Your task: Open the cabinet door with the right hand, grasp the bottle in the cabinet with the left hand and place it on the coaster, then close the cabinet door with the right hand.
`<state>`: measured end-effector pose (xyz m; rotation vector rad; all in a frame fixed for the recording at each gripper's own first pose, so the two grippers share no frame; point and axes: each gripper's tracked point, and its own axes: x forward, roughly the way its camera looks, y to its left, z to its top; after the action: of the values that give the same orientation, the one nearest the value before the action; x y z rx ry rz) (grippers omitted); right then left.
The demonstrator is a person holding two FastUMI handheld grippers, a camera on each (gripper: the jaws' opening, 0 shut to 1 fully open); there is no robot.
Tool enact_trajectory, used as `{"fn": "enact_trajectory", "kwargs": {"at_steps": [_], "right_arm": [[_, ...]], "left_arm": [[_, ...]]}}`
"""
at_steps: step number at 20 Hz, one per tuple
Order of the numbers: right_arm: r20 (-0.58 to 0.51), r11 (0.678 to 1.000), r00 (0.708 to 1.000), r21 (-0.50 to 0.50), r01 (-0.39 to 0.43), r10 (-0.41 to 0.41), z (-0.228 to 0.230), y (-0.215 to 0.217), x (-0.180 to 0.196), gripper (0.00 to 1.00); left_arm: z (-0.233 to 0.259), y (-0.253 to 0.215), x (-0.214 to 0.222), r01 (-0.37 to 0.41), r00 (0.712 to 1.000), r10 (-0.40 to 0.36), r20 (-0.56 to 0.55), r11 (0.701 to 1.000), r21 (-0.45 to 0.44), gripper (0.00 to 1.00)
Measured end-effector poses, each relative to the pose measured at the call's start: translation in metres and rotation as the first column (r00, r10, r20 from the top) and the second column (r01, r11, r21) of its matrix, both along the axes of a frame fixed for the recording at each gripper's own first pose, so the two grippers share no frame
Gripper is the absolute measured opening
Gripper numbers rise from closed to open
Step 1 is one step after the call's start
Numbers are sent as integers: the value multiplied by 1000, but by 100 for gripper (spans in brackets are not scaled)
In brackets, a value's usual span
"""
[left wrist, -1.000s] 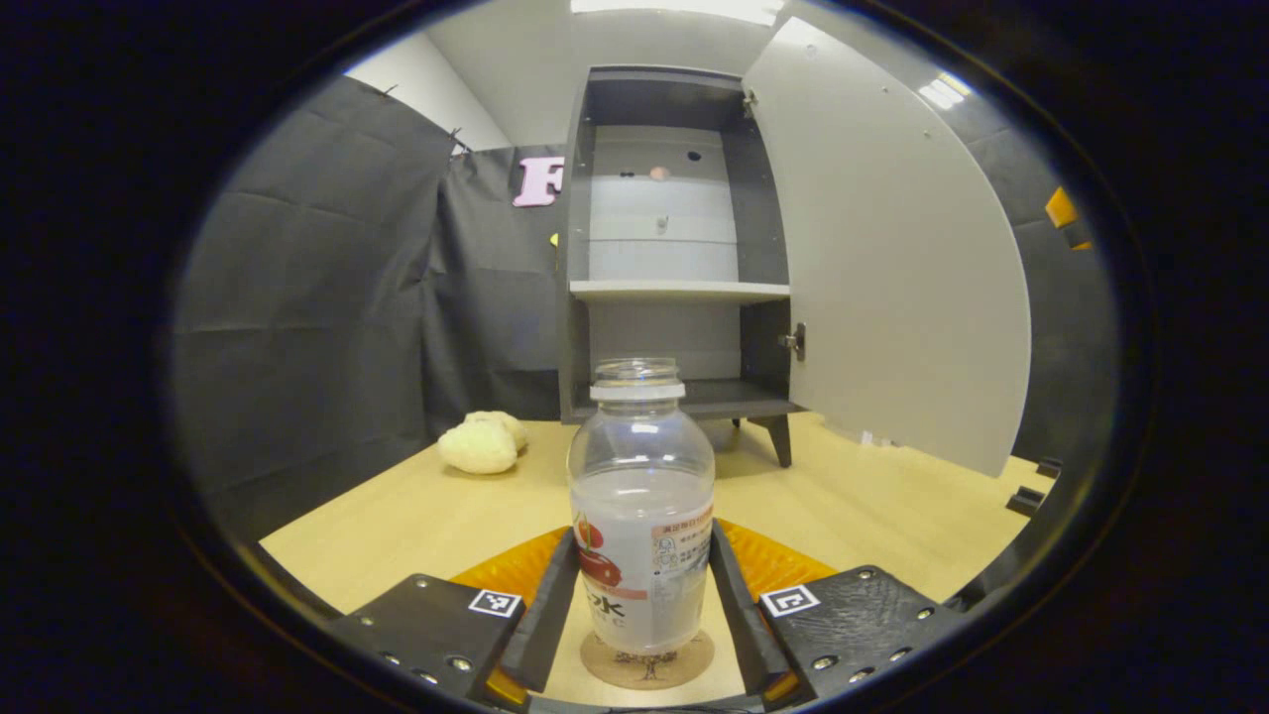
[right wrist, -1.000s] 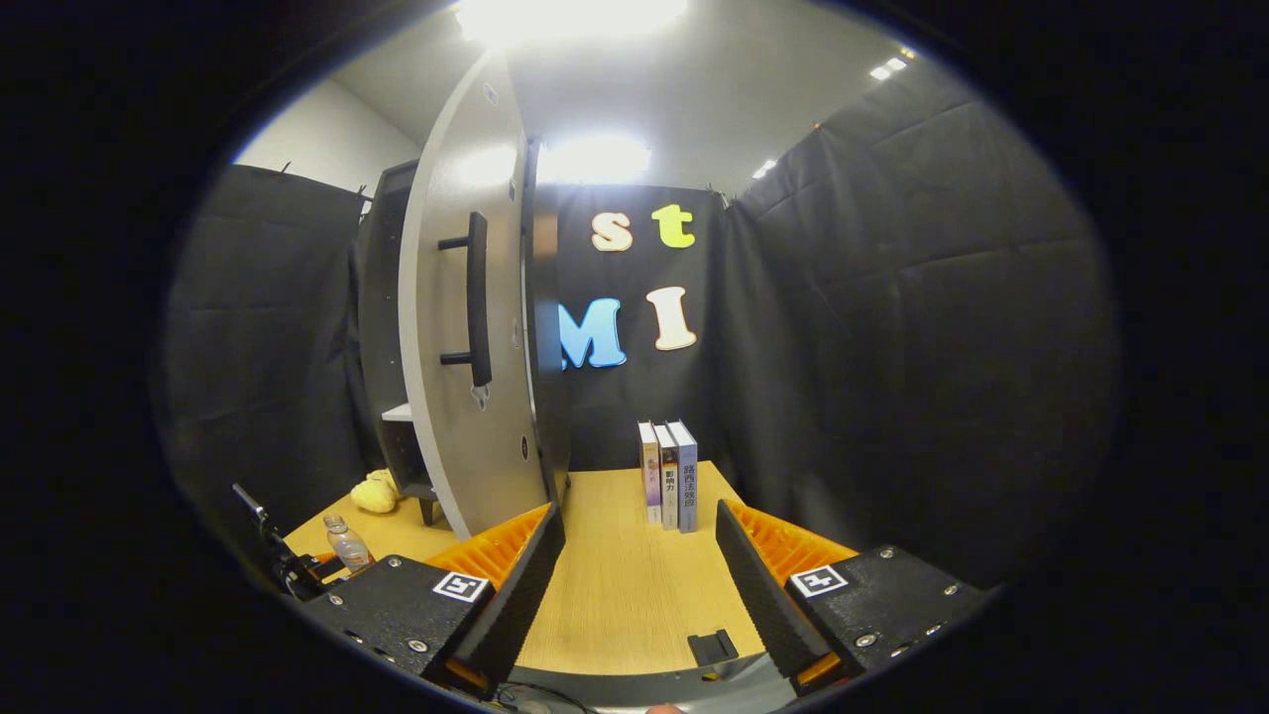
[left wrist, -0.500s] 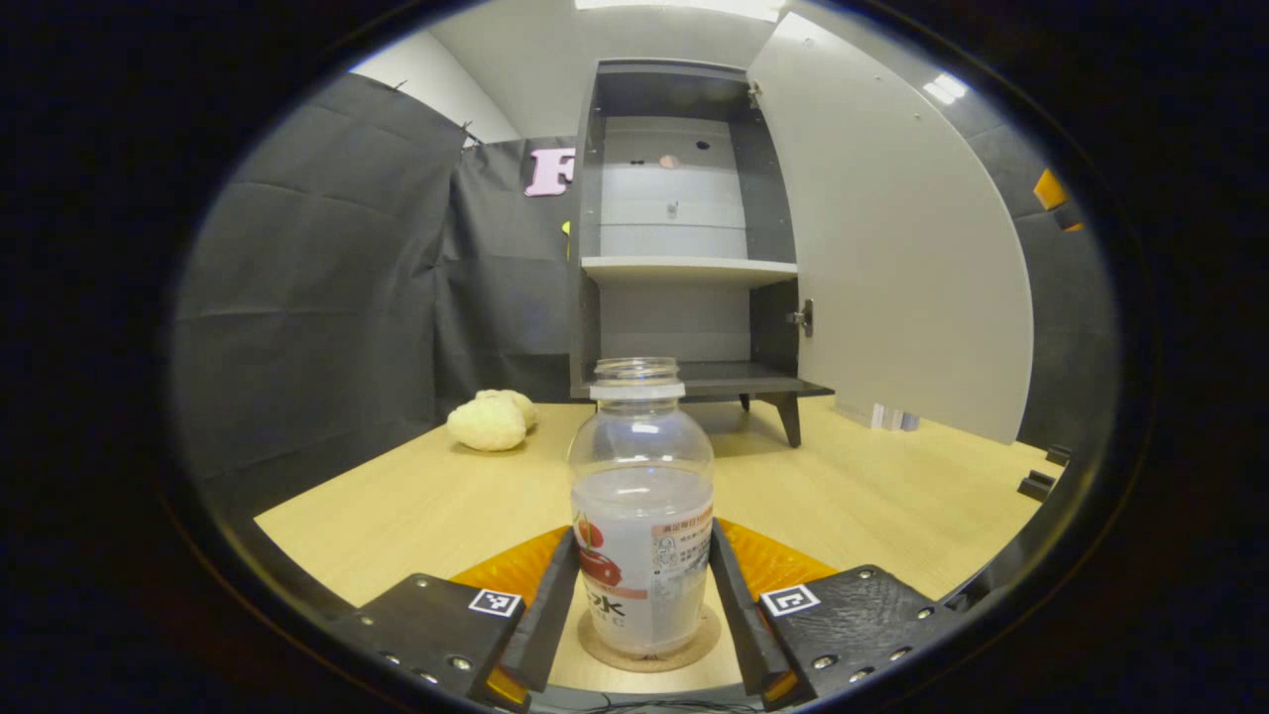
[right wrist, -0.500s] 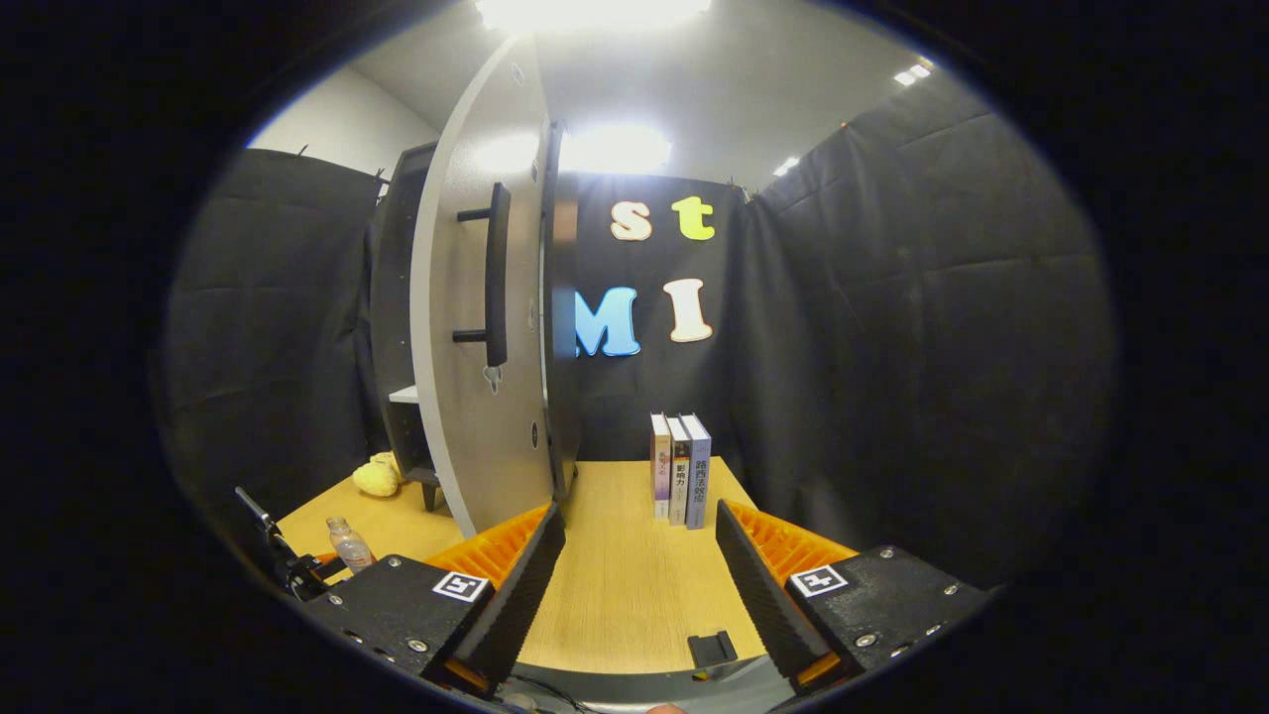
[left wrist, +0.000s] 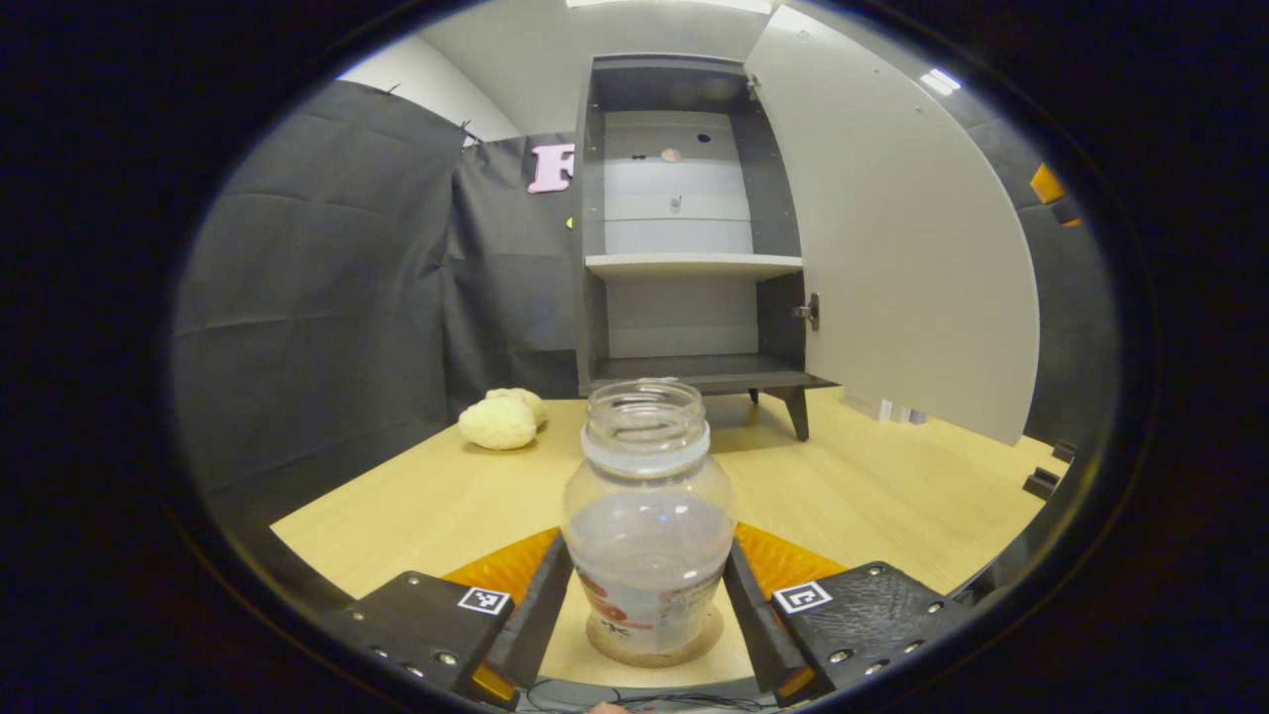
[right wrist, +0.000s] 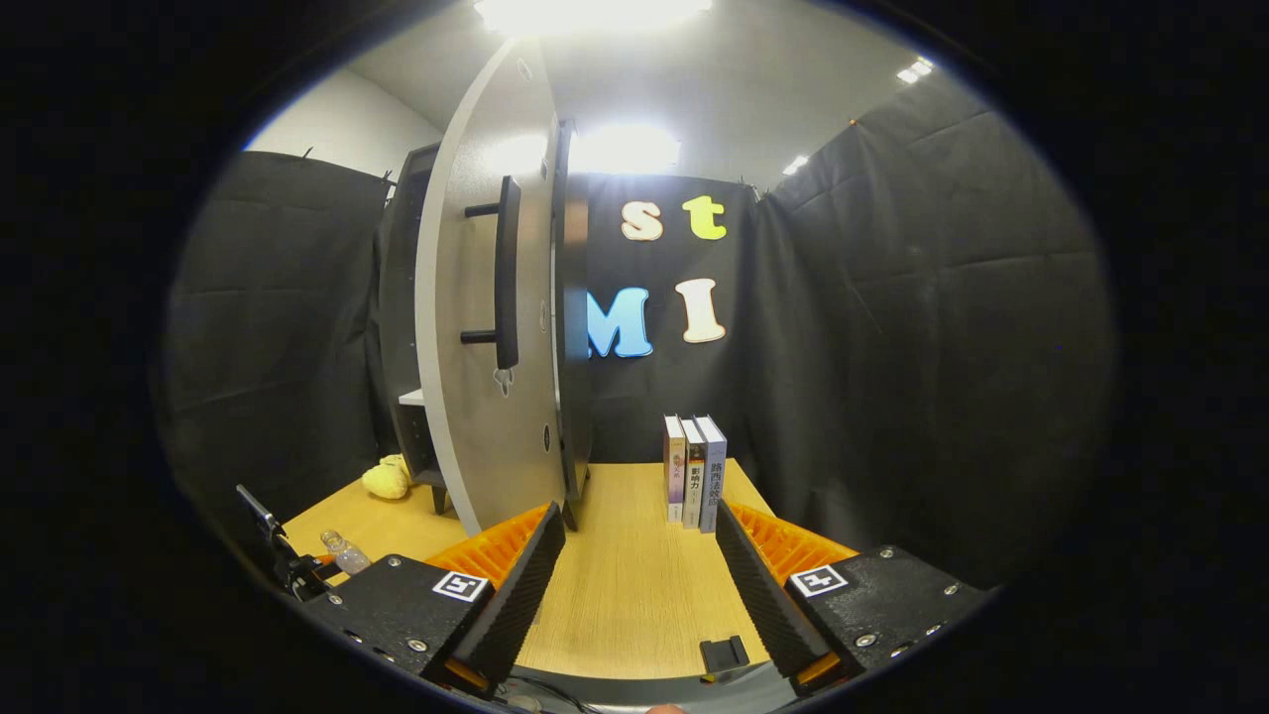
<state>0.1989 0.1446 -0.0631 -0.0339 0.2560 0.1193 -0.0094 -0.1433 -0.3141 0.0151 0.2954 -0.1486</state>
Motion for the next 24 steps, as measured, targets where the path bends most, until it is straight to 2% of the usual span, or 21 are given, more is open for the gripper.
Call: {"fn": "enact_trajectory", "kwargs": {"at_steps": [5,9,10,11,14,16,24], "right_arm": [[56,999,998,51,-2,0,22,-3,10,95],[81,998,997,69,15,-20,35,-15,23,94],[86,997,996,72,17,-23,40,-17,26,91],[91,997,996,76,15,-22,45,-17,30,94],[136,997,990,75,20,-30,66,-21,44,91],[151,997,988,71,33,-43,74,-21,50,94],[164,992,979,40,116,-121,96,-5,64,94]], "left_arm": [[40,-3,-8,4,1000,-4,22,1000,16,80],[80,-2,-15,-27,998,26,53,1000,4,80],[94,-1,-18,-32,998,32,58,999,4,80],[110,0,-24,-39,997,38,70,999,4,80],[150,-1,-34,-37,996,37,86,999,4,80],[170,1,-35,-36,996,38,78,999,-18,80],[234,88,-33,-165,978,164,130,986,1,80]]}}
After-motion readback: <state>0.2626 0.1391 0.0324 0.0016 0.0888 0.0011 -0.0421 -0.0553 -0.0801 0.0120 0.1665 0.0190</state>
